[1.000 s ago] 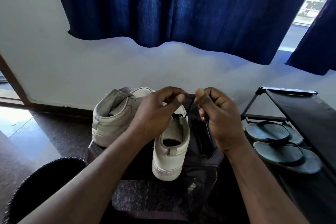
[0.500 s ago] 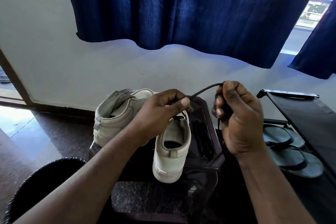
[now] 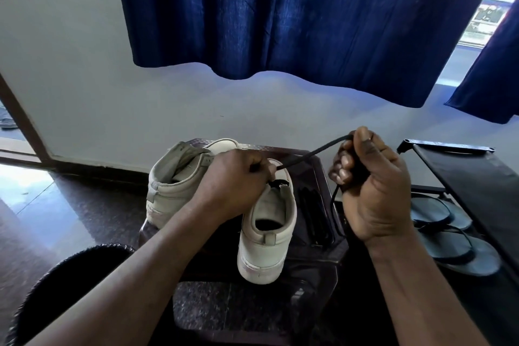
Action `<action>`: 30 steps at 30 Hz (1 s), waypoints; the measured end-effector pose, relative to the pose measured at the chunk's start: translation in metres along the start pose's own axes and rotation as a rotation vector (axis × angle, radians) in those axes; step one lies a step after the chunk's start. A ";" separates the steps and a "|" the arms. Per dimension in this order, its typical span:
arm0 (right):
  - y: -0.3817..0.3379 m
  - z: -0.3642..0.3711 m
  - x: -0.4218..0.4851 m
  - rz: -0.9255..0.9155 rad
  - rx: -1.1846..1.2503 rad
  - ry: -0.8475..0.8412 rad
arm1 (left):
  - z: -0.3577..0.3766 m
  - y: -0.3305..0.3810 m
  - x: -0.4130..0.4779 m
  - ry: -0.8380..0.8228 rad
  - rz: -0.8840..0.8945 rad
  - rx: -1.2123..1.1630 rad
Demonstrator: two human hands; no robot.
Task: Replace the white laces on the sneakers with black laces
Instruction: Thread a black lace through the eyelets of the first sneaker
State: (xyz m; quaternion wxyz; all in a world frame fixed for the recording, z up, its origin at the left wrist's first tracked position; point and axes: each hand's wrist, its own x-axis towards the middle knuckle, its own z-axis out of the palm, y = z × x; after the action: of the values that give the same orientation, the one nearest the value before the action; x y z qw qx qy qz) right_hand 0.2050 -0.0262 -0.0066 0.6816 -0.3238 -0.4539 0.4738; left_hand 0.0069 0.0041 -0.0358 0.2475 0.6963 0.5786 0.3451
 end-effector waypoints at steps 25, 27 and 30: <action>0.012 0.010 -0.010 -0.003 -0.388 -0.140 | 0.021 0.010 -0.002 -0.103 0.290 -0.605; 0.011 0.009 -0.009 -0.001 -0.369 -0.141 | 0.022 0.001 0.003 0.006 0.325 -0.231; 0.009 0.007 -0.008 0.008 -0.275 -0.121 | 0.021 -0.014 0.006 0.108 0.238 0.253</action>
State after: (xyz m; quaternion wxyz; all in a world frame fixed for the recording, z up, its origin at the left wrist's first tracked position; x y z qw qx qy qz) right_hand 0.1945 -0.0302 -0.0142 0.6002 -0.3870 -0.5535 0.4284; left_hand 0.0147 0.0136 -0.0584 0.0842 0.7658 0.5434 0.3333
